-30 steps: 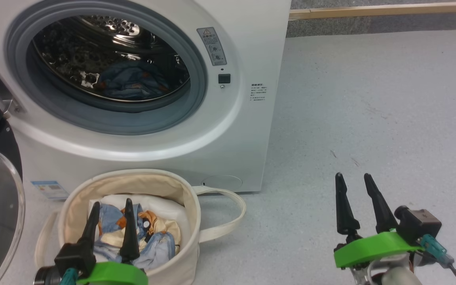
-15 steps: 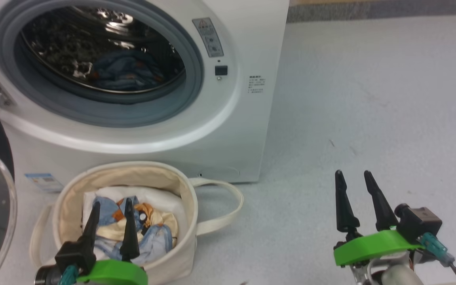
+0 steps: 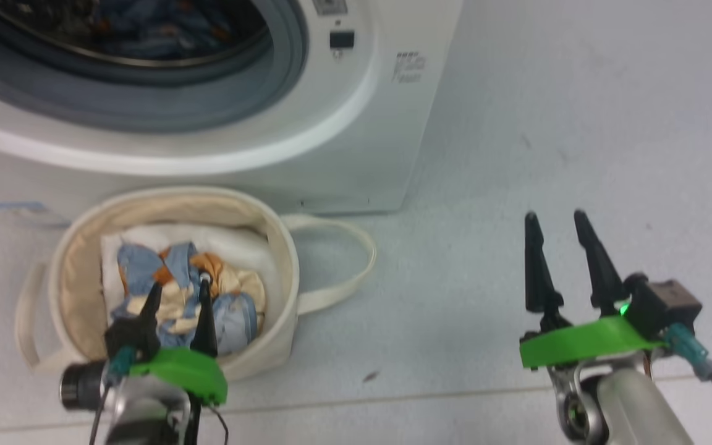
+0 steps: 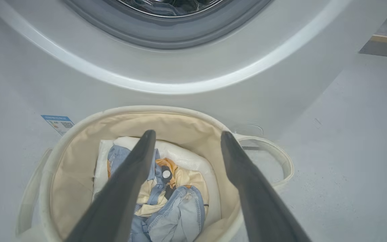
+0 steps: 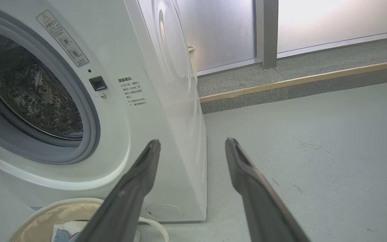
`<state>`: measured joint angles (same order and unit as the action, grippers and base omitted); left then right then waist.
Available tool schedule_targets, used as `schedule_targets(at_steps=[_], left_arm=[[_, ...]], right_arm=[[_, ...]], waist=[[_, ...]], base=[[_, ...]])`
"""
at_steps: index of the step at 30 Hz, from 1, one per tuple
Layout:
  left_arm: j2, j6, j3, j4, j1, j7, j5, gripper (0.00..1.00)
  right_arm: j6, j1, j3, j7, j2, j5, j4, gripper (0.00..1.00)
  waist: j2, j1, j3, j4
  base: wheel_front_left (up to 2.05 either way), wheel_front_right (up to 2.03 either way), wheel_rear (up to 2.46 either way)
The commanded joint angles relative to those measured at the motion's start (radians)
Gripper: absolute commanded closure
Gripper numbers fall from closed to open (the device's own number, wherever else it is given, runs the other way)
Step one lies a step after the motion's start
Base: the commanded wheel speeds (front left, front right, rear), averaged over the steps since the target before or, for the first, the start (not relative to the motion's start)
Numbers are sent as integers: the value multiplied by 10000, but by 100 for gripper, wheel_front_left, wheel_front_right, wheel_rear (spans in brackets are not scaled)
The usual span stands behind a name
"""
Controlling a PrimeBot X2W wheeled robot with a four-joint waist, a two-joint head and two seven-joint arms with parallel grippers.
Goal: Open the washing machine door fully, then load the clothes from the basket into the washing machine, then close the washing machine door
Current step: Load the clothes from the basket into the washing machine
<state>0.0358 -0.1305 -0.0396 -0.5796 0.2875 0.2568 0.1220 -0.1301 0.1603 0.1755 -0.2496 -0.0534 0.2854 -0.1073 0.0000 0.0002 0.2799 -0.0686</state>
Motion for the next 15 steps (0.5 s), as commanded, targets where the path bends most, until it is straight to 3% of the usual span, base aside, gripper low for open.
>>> schedule_targets(at_steps=[1, 12, 15], left_arm=[[183, 73, 348, -165, 654, 49, -97, 0], [761, 546, -176, -4935, 4188, 49, -799, 0], [819, 785, -15, -6006, 5103, 26, -530, 0]], right_arm=[[-6, 428, 241, -122, 32, -121, 436, 0], [-6, 1477, 78, -122, 32, -511, 1039, 0], [-6, 1676, 26, -122, 32, -552, 1113, 0]], waist=[[0, -2, 924, 85], [0, -2, 3739, 67], [0, -2, 4300, 39]], base=[[0, 0, 0], [0, 0, 0], [0, 0, 0]])
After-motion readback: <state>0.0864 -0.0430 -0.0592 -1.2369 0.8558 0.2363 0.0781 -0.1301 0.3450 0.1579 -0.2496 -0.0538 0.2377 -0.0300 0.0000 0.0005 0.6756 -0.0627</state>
